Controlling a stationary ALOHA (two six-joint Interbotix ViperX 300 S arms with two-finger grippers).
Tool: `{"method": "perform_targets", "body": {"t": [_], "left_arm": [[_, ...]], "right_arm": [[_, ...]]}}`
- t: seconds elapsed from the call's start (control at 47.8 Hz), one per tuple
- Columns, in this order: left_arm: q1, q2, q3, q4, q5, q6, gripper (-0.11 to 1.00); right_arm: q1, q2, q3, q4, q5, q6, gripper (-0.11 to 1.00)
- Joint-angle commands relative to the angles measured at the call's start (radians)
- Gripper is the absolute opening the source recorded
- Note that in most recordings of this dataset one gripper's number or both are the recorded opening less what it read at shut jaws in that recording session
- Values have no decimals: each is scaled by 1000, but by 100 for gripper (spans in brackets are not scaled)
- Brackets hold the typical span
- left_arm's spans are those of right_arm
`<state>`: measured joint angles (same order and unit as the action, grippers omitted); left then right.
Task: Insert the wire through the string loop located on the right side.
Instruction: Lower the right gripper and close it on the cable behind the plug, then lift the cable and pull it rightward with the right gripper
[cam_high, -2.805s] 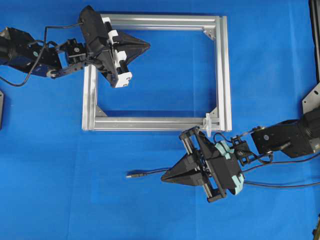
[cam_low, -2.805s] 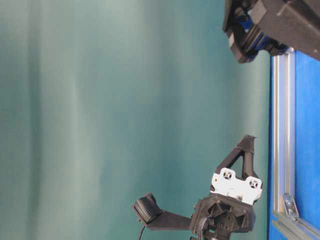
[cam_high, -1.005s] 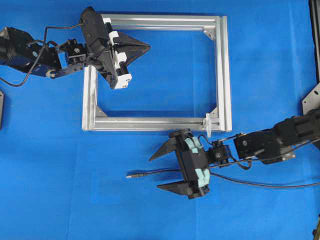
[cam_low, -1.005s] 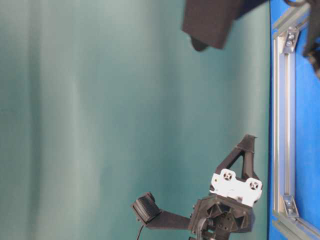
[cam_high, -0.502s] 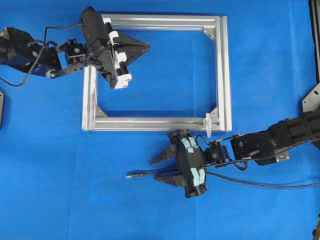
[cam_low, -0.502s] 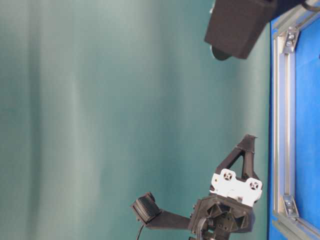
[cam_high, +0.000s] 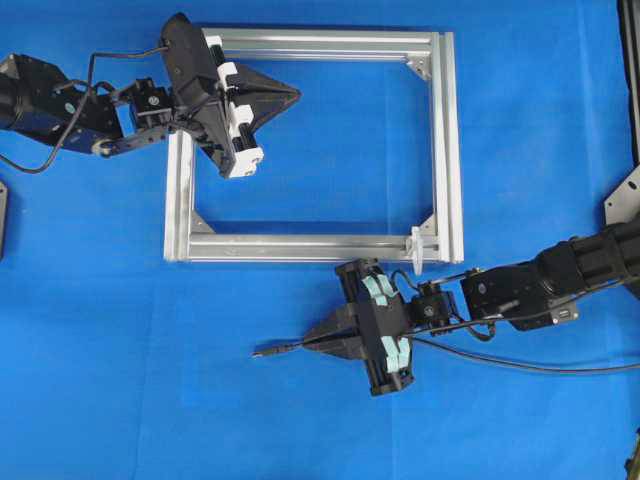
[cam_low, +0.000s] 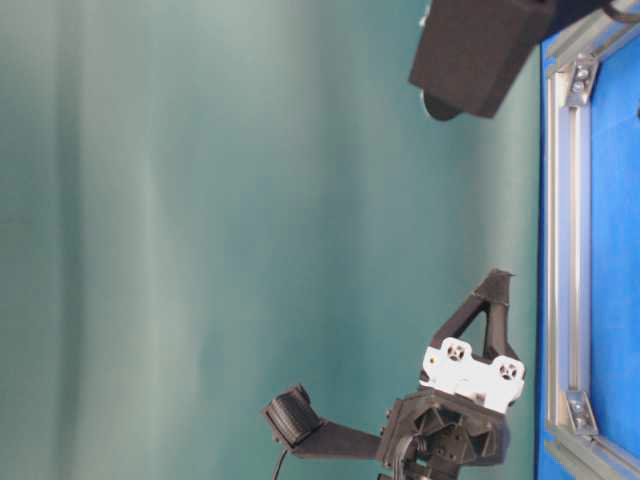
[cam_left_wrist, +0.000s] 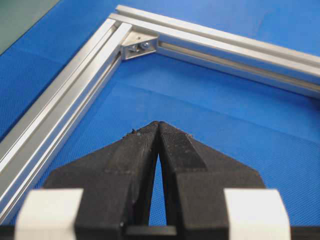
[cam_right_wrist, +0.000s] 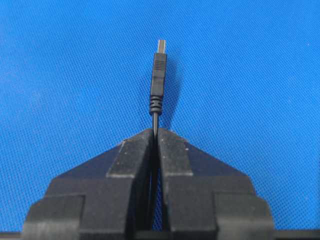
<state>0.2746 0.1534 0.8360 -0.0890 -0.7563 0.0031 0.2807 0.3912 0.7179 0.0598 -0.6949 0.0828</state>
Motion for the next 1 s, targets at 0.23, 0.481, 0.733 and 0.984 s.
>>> {"method": "perform_targets", "body": {"t": [0.23, 0.481, 0.733, 0.984], "left_arm": [[-2, -29, -9, 2, -6, 2, 2], [-2, -31, -8, 3, -5, 2, 2], [-2, -31, -8, 3, -5, 2, 2], [-2, -31, -8, 3, -6, 2, 2]], "right_arm": [[0, -78, -3, 0, 9, 3, -4], [-2, -195, -21, 0, 137, 0, -4], [0, -227, -26, -2, 178, -3, -4], [0, -227, -25, -2, 178, -3, -4]]}}
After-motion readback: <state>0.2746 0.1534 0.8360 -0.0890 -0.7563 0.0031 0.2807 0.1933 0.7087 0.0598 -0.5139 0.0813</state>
